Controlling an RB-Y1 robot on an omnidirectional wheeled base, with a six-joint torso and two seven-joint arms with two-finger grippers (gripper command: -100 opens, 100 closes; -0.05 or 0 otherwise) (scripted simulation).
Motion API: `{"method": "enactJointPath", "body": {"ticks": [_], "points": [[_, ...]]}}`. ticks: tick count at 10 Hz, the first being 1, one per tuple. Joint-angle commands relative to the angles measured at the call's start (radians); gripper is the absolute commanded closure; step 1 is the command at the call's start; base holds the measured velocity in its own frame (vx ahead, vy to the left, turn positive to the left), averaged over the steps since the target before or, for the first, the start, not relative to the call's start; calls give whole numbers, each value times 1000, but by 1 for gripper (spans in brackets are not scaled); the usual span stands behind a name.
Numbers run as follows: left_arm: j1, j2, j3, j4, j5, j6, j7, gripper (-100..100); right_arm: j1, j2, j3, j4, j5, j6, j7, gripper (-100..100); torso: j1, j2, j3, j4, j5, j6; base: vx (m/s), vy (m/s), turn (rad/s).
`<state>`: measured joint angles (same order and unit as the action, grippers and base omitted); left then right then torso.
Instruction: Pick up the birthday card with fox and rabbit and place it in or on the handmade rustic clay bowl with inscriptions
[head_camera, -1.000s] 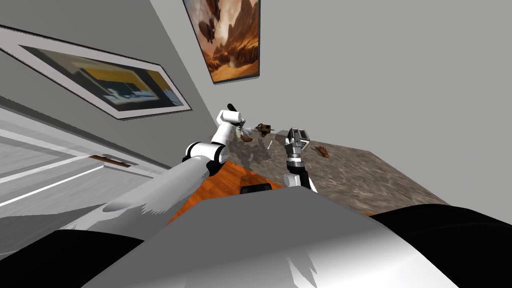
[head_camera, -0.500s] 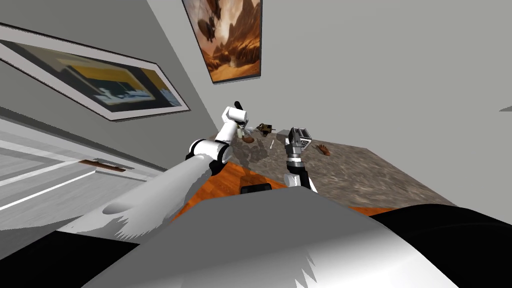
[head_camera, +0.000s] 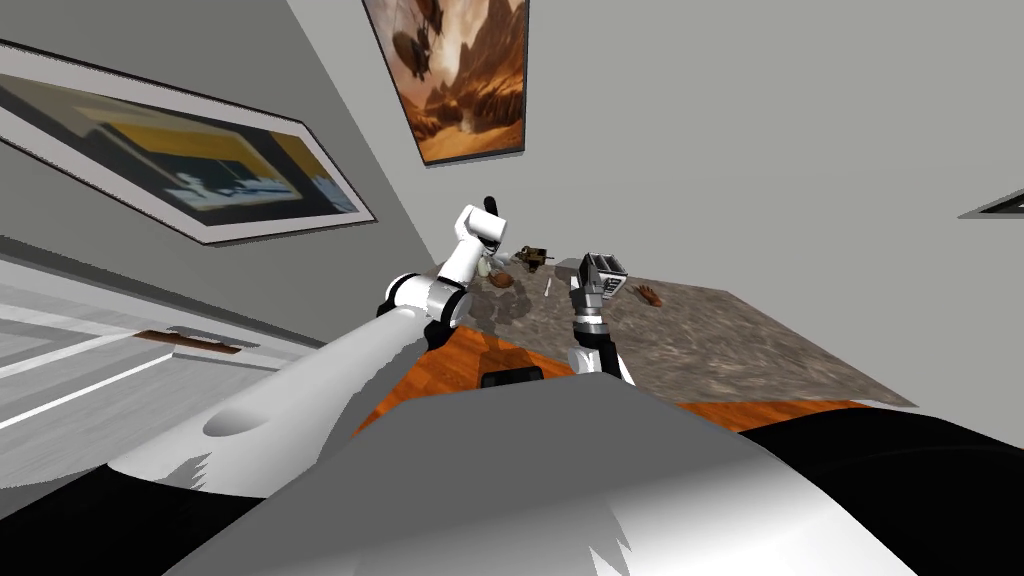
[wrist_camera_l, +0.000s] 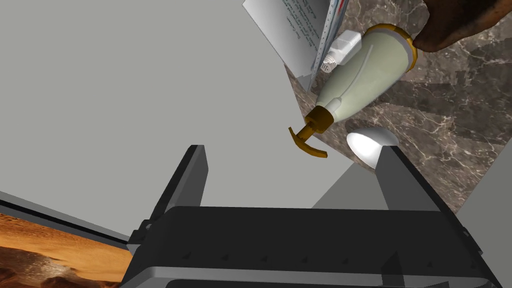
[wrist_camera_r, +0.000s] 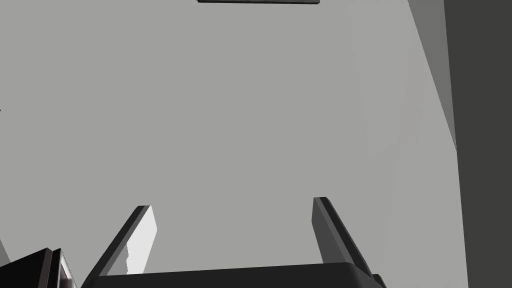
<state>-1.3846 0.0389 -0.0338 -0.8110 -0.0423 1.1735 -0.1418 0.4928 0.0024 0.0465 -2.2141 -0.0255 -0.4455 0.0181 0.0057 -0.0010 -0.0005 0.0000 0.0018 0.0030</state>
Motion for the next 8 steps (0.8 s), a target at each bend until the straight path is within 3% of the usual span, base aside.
{"method": "enactJointPath", "body": {"ticks": [1,2,3,4,5,8], "points": [[-17,-10,-13,17,-13,1,50,-100,0,0,0,0,0,0,0,0,0,0,0,0,0,0,-3,113,-49],[-41,-29,-39,24,-38,17,79,-100,0,0,0,0,0,0,0,0,-1,-1,0,0,0,0,10,123,-76],[-41,-29,-39,24,-38,17,105,-100,0,0,0,0,0,0,0,0,0,-1,-1,0,0,0,12,110,-55],[-32,-28,-37,16,-36,16,86,-100,0,0,0,0,0,0,0,0,-1,-2,-1,0,0,-1,5,42,-9],[-33,-29,-37,16,-37,17,93,0,0,0,0,0,0,0,0,0,-4,-2,-1,0,-1,-1,0,9,2],[-33,-28,-37,16,-37,17,92,0,0,0,0,0,0,0,0,0,-8,-1,-1,0,-2,0,0,0,0]]}}
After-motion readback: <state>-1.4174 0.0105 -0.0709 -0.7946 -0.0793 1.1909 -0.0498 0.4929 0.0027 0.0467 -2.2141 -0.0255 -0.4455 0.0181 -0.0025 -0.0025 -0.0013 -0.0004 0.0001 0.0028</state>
